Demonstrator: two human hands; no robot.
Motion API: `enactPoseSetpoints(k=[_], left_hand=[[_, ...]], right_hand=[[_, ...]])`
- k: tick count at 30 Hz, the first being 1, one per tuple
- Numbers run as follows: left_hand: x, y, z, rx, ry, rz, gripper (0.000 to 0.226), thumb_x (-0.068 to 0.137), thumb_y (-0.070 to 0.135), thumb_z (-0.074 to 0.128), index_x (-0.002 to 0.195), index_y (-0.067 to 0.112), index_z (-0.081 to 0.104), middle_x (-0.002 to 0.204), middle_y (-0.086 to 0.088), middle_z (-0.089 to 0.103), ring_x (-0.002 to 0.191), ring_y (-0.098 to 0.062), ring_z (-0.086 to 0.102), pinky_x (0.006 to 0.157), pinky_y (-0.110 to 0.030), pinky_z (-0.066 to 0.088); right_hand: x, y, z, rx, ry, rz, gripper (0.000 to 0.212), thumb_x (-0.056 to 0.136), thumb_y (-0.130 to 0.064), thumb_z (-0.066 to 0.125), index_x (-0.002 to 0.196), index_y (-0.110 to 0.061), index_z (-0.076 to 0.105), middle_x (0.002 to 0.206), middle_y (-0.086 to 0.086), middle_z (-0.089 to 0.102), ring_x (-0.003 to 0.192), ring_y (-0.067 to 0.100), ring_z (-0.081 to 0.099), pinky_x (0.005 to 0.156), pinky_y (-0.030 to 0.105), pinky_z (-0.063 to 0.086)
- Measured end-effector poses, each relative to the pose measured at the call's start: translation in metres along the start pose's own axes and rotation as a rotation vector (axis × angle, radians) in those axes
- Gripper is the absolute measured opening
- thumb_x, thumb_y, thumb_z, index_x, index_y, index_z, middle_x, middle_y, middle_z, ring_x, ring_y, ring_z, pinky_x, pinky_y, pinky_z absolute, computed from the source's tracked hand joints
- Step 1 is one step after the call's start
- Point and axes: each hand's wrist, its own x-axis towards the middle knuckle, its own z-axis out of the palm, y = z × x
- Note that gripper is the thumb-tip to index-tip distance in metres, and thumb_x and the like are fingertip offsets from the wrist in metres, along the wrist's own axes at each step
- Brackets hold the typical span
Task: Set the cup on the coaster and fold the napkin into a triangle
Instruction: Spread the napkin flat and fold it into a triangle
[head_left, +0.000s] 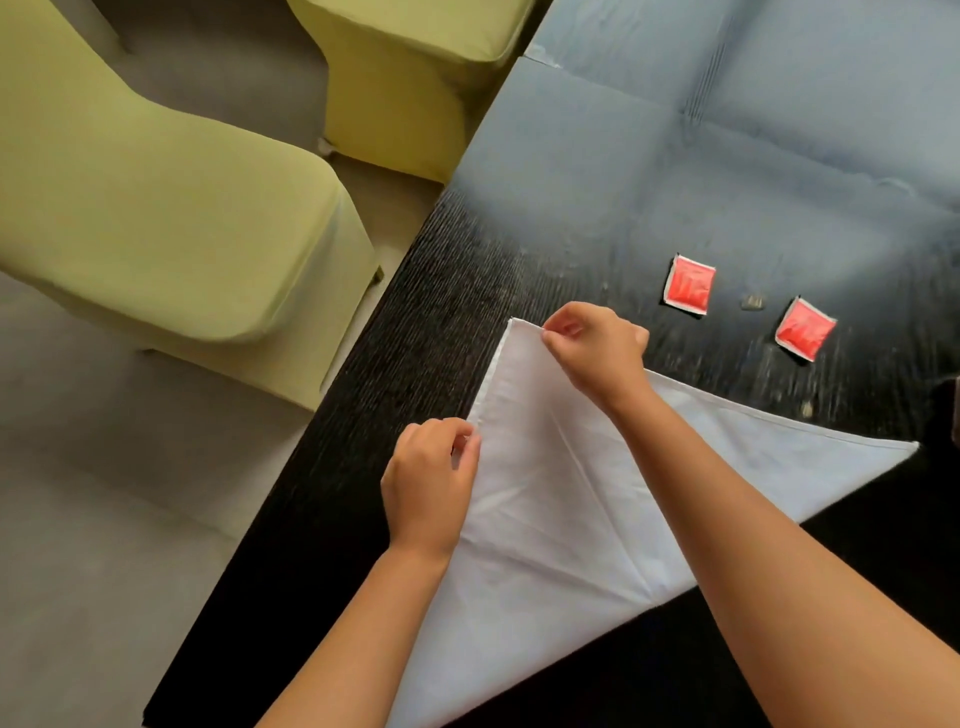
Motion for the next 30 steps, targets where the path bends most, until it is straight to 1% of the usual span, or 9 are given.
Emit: enactPoseSetpoints(k=[10, 15, 18, 20, 22, 24, 26, 28, 30], left_hand=[[0.01, -0.006, 0.004, -0.02, -0.026, -0.004, 0.011, 0.083, 0.02, 0.066, 0.074, 0.018, 0.061, 0.071, 0.006, 0.057, 0.067, -0.011, 0.049, 0.051, -0.023, 0.031], [0.015, -0.008, 0.004, -0.004, -0.025, 0.003, 0.014, 0.083, 0.02, 0.066, 0.072, 0.019, 0.059, 0.069, 0.006, 0.055, 0.065, -0.011, 0.05, 0.045, -0.023, 0.03], [0.016, -0.007, 0.003, 0.014, -0.042, 0.012, 0.011, 0.084, 0.022, 0.066, 0.075, 0.019, 0.06, 0.072, 0.006, 0.056, 0.066, -0.012, 0.052, 0.048, -0.023, 0.033], [0.017, -0.005, 0.0, -0.009, -0.006, 0.037, 0.008, 0.083, 0.02, 0.067, 0.09, 0.018, 0.063, 0.086, 0.004, 0.061, 0.078, -0.016, 0.057, 0.057, -0.024, 0.041], [0.013, -0.002, 0.003, 0.014, 0.06, 0.102, 0.032, 0.086, 0.02, 0.062, 0.118, 0.013, 0.058, 0.117, -0.005, 0.061, 0.108, -0.023, 0.056, 0.083, -0.034, 0.045], [0.005, 0.012, 0.01, 0.065, 0.067, 0.187, 0.047, 0.093, 0.027, 0.047, 0.137, 0.013, 0.04, 0.146, -0.011, 0.04, 0.136, -0.025, 0.033, 0.108, -0.043, 0.025], [-0.006, 0.034, 0.025, 0.113, -0.041, 0.314, 0.055, 0.095, 0.038, 0.032, 0.147, 0.019, 0.022, 0.156, -0.011, 0.016, 0.145, -0.024, 0.01, 0.114, -0.048, 0.003], [-0.015, 0.052, 0.045, 0.193, -0.174, 0.41, 0.059, 0.094, 0.044, 0.025, 0.149, 0.027, 0.011, 0.157, -0.008, 0.002, 0.145, -0.024, 0.0, 0.112, -0.054, -0.007], [-0.02, 0.056, 0.063, 0.299, -0.303, 0.411, 0.06, 0.093, 0.049, 0.018, 0.147, 0.033, -0.002, 0.156, -0.003, -0.01, 0.145, -0.023, -0.009, 0.111, -0.058, -0.011]], right_hand=[[0.012, 0.004, 0.015, -0.099, 0.005, 0.023, 0.013, 0.081, -0.022, 0.055, 0.079, -0.022, 0.067, 0.086, 0.0, 0.069, 0.095, 0.024, 0.057, 0.08, 0.038, 0.024], [0.011, 0.003, 0.019, -0.109, 0.05, 0.022, 0.01, 0.08, -0.022, 0.056, 0.074, -0.023, 0.064, 0.082, -0.001, 0.066, 0.091, 0.024, 0.056, 0.075, 0.035, 0.02], [0.01, 0.003, 0.017, -0.133, 0.046, 0.011, 0.006, 0.08, -0.024, 0.058, 0.081, -0.023, 0.064, 0.088, 0.001, 0.064, 0.094, 0.025, 0.054, 0.077, 0.036, 0.02], [0.006, 0.003, 0.013, -0.159, 0.073, -0.003, 0.019, 0.081, -0.028, 0.061, 0.1, -0.022, 0.064, 0.101, 0.004, 0.06, 0.103, 0.025, 0.05, 0.084, 0.036, 0.023], [-0.007, 0.007, 0.002, -0.127, 0.213, 0.018, 0.034, 0.082, -0.031, 0.062, 0.115, -0.022, 0.059, 0.11, 0.007, 0.056, 0.108, 0.026, 0.047, 0.089, 0.037, 0.026], [-0.032, 0.025, -0.016, -0.054, 0.449, 0.115, 0.041, 0.082, -0.029, 0.062, 0.122, -0.02, 0.056, 0.115, 0.01, 0.054, 0.109, 0.027, 0.046, 0.09, 0.04, 0.03], [-0.063, 0.061, -0.037, 0.03, 0.643, 0.327, 0.047, 0.082, -0.026, 0.062, 0.127, -0.016, 0.051, 0.122, 0.014, 0.051, 0.114, 0.03, 0.044, 0.092, 0.044, 0.035], [-0.091, 0.103, -0.059, 0.139, 0.702, 0.622, 0.055, 0.083, -0.024, 0.063, 0.133, -0.01, 0.044, 0.132, 0.021, 0.044, 0.12, 0.035, 0.041, 0.095, 0.043, 0.036], [-0.112, 0.138, -0.077, 0.267, 0.633, 0.903, 0.061, 0.084, -0.026, 0.064, 0.136, -0.006, 0.038, 0.139, 0.024, 0.033, 0.121, 0.038, 0.042, 0.094, 0.039, 0.038]])
